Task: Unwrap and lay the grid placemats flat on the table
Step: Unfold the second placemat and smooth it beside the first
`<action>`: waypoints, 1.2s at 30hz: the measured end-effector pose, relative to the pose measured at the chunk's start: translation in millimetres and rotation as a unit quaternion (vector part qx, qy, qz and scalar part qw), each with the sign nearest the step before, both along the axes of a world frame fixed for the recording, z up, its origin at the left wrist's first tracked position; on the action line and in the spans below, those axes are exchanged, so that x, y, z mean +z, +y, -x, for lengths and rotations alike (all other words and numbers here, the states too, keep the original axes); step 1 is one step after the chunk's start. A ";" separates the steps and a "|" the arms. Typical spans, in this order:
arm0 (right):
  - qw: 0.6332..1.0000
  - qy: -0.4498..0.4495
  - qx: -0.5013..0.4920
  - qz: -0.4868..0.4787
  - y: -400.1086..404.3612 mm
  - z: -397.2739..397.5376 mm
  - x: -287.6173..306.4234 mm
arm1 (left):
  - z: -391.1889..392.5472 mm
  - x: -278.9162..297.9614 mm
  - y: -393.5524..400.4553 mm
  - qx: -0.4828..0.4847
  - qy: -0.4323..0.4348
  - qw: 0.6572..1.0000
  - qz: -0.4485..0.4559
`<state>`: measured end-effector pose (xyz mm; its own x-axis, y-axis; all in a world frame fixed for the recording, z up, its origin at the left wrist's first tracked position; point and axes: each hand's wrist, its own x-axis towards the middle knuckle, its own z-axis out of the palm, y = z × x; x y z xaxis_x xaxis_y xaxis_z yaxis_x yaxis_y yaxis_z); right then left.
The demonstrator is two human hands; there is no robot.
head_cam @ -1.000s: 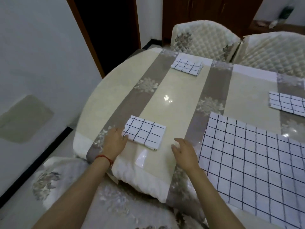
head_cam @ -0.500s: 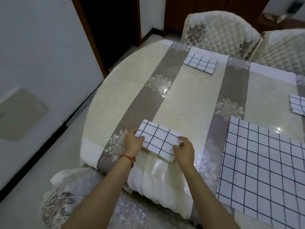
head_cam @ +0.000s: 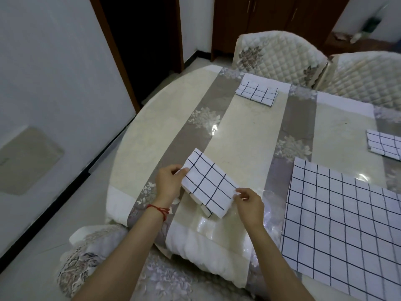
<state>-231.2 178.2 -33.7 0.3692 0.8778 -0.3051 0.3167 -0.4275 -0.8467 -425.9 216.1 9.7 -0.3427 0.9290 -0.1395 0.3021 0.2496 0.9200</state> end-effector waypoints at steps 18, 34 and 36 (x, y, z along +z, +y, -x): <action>0.938 -0.065 0.303 -0.153 -0.1 -34.8 156.7 | -40.1 158.3 -13.2 -0.298 0.115 0.936 -0.146; 0.978 0.169 0.051 -0.116 -10.0 -93.1 129.2 | -29.6 145.0 -28.7 -0.054 -0.008 0.996 -0.066; 0.973 0.192 0.022 -0.125 -7.6 -91.4 129.9 | -29.8 135.8 -34.3 -0.065 -0.087 0.994 0.008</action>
